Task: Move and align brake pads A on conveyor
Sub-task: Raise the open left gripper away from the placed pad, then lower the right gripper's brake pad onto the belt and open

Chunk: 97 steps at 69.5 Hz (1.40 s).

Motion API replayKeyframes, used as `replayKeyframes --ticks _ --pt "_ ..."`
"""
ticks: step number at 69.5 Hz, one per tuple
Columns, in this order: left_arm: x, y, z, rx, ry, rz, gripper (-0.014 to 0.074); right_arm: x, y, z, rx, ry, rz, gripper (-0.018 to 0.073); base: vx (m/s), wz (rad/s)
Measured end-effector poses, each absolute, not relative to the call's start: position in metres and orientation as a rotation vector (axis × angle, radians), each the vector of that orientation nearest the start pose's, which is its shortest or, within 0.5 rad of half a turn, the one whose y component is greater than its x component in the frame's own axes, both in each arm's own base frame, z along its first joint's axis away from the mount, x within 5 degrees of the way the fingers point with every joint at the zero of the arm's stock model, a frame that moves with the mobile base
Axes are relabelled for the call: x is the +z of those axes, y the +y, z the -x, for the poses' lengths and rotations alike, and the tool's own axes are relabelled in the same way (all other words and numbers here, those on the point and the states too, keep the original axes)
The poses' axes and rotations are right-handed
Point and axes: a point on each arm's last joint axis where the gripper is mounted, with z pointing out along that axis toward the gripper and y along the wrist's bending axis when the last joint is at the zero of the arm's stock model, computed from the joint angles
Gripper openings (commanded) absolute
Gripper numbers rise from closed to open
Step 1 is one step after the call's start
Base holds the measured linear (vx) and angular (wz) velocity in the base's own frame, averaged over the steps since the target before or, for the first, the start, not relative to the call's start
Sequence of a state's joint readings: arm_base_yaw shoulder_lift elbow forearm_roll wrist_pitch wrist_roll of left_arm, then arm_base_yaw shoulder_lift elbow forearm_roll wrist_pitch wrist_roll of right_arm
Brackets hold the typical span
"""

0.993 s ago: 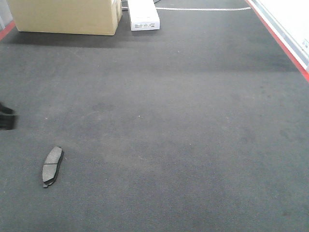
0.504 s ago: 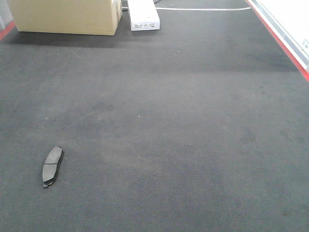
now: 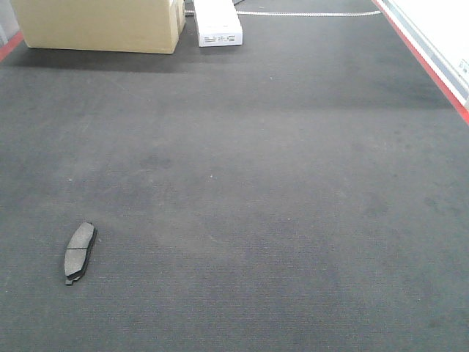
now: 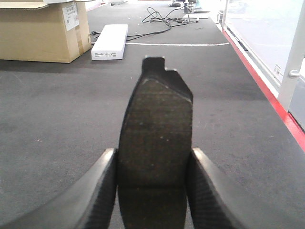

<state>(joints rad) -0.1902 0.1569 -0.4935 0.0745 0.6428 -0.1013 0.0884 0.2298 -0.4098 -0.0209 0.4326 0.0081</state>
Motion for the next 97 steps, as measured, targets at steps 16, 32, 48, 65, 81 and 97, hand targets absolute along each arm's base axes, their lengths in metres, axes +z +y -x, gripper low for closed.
replayKeyframes --ticks 16,32,48,65,81,97 --pt "0.309 -0.003 -0.036 -0.127 1.787 -0.101 0.0408 0.297 0.005 -0.059 0.053 1.736 0.077 -0.0008 0.00 0.00" --pt "0.309 -0.003 -0.036 -0.127 1.787 -0.101 0.0408 0.289 0.008 -0.085 0.067 1.914 0.074 0.0000 0.00 0.00" --pt "0.309 -0.003 -0.036 -0.127 1.787 -0.101 0.0408 0.282 0.015 -0.146 0.109 2.172 0.045 0.0006 0.00 0.00" --pt "0.309 -0.003 -0.036 -0.127 1.787 -0.101 0.0408 0.260 0.021 -0.215 0.097 2.404 0.045 0.0010 0.00 0.00" --pt "0.309 -0.003 -0.036 -0.127 1.787 -0.101 0.0408 0.226 0.026 -0.269 0.073 2.612 0.096 0.0016 0.00 0.00" --pt "0.309 -0.003 -0.036 -0.127 1.787 -0.101 0.0408 0.192 0.031 -0.312 0.065 2.773 0.140 0.0038 0.00 0.00"
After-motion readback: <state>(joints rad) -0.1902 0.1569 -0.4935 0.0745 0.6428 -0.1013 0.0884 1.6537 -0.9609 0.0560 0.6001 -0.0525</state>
